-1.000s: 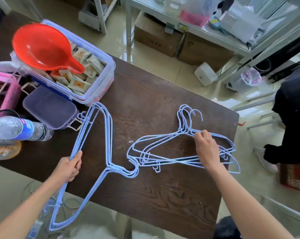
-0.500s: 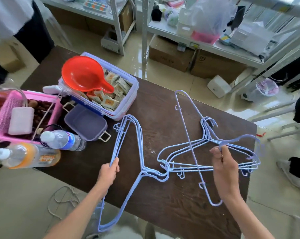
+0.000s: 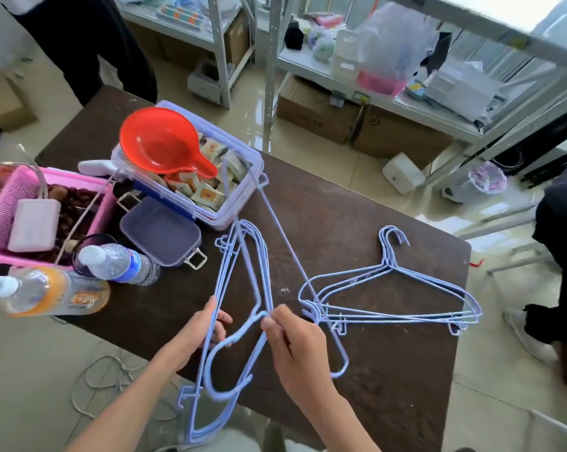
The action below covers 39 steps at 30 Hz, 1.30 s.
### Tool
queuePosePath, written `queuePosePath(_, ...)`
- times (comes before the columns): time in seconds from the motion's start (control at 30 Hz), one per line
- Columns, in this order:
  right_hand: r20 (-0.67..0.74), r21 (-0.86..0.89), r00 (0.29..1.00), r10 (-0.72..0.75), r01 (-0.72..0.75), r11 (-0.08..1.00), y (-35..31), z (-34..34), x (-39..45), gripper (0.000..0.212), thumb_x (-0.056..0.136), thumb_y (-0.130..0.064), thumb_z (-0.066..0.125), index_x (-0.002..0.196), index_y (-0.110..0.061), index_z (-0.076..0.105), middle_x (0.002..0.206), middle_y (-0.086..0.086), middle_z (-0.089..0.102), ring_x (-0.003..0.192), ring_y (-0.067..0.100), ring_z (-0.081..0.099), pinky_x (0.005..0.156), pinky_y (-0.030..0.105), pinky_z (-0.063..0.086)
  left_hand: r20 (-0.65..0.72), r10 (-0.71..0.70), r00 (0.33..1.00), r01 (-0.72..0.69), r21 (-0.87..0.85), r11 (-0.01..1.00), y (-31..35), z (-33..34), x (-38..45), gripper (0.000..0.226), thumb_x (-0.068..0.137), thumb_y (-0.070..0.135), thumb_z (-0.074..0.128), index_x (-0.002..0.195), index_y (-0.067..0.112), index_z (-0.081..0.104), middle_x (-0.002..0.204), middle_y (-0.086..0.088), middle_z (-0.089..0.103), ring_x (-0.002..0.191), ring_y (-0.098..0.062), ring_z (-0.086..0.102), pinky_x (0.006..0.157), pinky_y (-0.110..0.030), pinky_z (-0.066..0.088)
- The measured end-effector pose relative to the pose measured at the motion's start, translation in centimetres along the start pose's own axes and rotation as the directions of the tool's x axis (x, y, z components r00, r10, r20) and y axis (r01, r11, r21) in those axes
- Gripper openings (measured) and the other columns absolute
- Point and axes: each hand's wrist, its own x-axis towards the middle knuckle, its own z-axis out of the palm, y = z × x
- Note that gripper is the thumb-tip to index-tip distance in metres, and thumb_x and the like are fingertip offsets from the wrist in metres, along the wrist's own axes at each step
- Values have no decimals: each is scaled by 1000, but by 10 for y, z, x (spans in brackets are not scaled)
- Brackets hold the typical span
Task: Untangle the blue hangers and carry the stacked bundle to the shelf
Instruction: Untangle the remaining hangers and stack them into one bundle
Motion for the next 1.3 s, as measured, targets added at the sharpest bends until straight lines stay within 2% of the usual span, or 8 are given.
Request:
queuePosePath(0.2,42,-171,997,-66,72,983,27,-16,29,50,108,-44,44,63,-23,36,62,-7,37,62,14,41,61,43,37,-144,265,953,-7,868,496,33,-11,-29,62,104,53,16,118,17,65,106,-9,75,107,-34,67,98,-45,50)
queuePosePath(0.33,226,-248,937,-267,320,914,47,-29,54,45,93,-31,63,60,-27,33,64,-11,31,67,14,35,68,42,34,-87,53,995,-38,164,986,31,-33,-28,79,100,67,25,121,5,68,102,-14,74,97,-34,70,92,-49,55)
queuePosePath(0.5,476,-249,723,-501,657,711,63,-31,70,38,82,-29,67,56,-23,41,61,-6,43,69,21,43,70,41,38,227,53,972,45,-406,913,15,-65,-60,70,100,63,31,138,12,61,140,-14,63,134,-33,54,112,-59,40)
queuePosePath(0.73,618,-147,562,-549,769,621,82,12,99,27,79,-29,64,56,-17,57,63,-1,48,73,24,47,72,39,39,7,114,993,-110,-198,974,-13,-56,-65,76,82,73,54,127,13,68,125,-9,72,111,-23,71,89,-44,57)
queuePosePath(0.97,772,-145,468,-430,789,597,110,52,115,21,75,-28,64,59,-13,65,62,1,53,72,26,48,72,41,42,4,76,997,-75,-141,987,-3,-29,-67,69,101,64,26,112,10,68,96,-20,78,72,-29,74,56,-33,56)
queuePosePath(1.1,663,-251,593,-457,751,611,112,52,109,10,83,-20,62,82,-11,59,82,7,57,82,29,51,76,41,44,-63,308,949,-292,188,938,-16,-31,-70,9,93,36,70,95,28,74,81,-9,75,65,-20,71,57,-31,53)
queuePosePath(1.2,340,-449,884,-322,453,770,100,40,93,7,87,-14,59,93,-10,60,94,8,58,85,31,53,77,44,47,-201,527,826,-194,776,600,-25,-26,-64,11,91,36,71,88,41,62,86,15,69,74,-5,67,65,-30,53)
queuePosePath(1.3,97,-500,994,-59,100,860,99,30,56,12,96,-23,52,98,-14,60,95,2,58,80,24,53,74,42,50,-272,475,837,-33,841,540,-19,-16,-66,37,87,64,61,113,39,51,105,15,64,90,-15,70,69,-35,53)
